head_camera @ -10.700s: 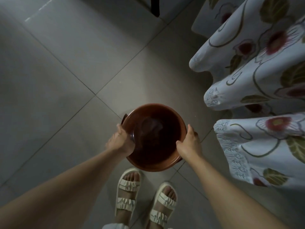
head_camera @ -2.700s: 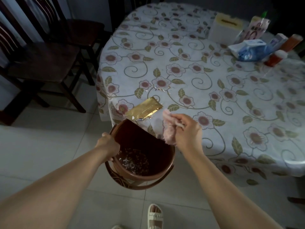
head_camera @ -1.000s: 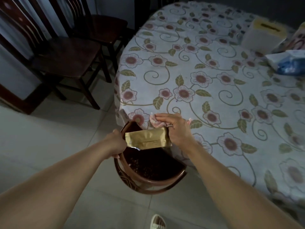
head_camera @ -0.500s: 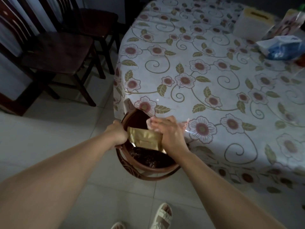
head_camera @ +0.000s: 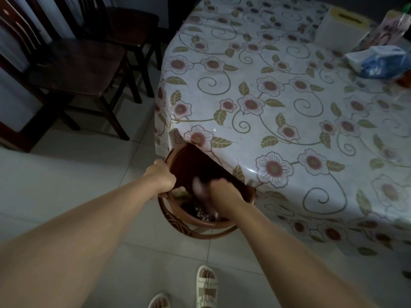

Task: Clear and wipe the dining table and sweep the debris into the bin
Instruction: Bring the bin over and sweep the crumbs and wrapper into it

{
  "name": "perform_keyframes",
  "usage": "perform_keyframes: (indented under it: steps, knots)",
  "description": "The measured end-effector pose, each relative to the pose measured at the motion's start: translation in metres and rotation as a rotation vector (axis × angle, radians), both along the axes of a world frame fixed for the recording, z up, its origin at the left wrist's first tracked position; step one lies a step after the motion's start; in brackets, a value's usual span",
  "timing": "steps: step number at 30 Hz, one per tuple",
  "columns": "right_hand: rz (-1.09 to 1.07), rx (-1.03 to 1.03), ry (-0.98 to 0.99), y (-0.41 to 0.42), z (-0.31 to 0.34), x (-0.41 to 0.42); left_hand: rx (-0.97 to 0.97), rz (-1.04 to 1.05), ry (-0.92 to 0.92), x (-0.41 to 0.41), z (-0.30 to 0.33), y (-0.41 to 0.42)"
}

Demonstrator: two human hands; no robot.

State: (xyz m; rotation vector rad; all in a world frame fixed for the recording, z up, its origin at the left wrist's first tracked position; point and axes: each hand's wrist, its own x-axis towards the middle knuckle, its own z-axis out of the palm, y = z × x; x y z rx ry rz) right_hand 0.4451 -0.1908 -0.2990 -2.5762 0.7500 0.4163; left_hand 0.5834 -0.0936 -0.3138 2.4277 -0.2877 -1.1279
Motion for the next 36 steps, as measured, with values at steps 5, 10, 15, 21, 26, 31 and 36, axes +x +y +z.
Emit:
perform_keyframes:
  steps: [5, 10, 15, 21, 26, 31, 36]
  knots:
    - [-0.037, -0.040, 0.034, 0.003, -0.012, 0.003, 0.003, 0.007, 0.002, 0.003, -0.004, 0.000]
    - [-0.100, 0.079, -0.159, -0.001, 0.010, 0.006, 0.000, 0.037, 0.007, 0.008, -0.004, -0.003]
    - [-0.315, 0.121, -0.592, -0.036, 0.059, 0.007, 0.006, 0.022, 0.020, 0.014, -0.002, -0.007]
    - [-0.653, -0.201, -0.563, -0.131, 0.062, -0.003, 0.053, 0.032, -0.013, 0.022, 0.000, -0.020]
    - [-0.485, -0.241, -0.297, -0.118, 0.029, 0.006, 0.097, 0.026, -0.043, 0.026, -0.003, -0.030]
    - [-0.608, 0.328, -0.568, -0.112, 0.045, 0.027, 0.137, 0.043, -0.046, 0.027, -0.002, -0.040]
    - [-0.851, 0.108, -0.678, -0.204, 0.056, 0.027, 0.128, 0.045, -0.020, 0.033, 0.001, -0.043]
